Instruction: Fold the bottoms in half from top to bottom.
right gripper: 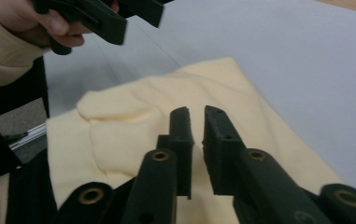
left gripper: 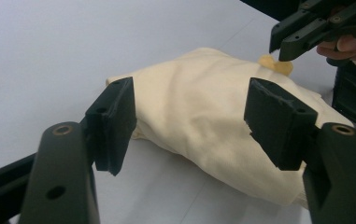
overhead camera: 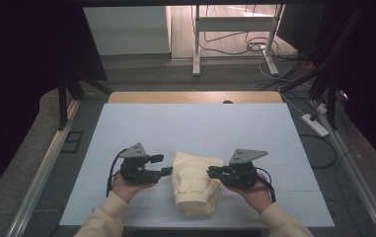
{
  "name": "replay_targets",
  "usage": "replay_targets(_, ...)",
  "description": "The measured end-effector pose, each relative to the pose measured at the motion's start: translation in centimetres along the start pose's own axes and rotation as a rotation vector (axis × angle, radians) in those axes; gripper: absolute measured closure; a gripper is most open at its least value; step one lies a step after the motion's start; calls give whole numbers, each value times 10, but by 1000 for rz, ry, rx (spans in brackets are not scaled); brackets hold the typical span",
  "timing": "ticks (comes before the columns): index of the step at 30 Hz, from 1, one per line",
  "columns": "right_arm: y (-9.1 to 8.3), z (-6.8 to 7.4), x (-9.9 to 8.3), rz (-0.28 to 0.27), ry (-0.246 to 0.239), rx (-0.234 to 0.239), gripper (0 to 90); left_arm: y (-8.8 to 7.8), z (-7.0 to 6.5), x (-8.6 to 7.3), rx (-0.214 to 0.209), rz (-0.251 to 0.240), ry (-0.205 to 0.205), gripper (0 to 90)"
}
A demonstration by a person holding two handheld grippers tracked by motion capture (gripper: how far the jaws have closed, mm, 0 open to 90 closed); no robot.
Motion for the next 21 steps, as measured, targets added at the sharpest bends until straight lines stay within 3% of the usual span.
replay_targets(10, 38, 26, 22, 38, -71, 97, 849, -1, 2, 0, 4, -4, -5, 335)
replay_targets(15, 46, 38, 11, 115, -116, 124, 850, -1, 2, -1, 6, 0, -2, 330)
replay_targets(18, 45, 42, 0, 155, -110, 140, 869, -2, 2, -1, 7, -1, -2, 329)
replay_targets(21, 41, 44, -7, 162, -102, 150, 872, -2, 3, -1, 8, 2, -5, 327)
Point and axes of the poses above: each handheld gripper's, and its own axes: y roughly forward along the jaws, x roughly out of its top, z roughly to its left, the point moved 4 cm from there along y, roughly forward along the jaws, and after that the axes turned 13 degrees about -y, right-handed, at the moved point
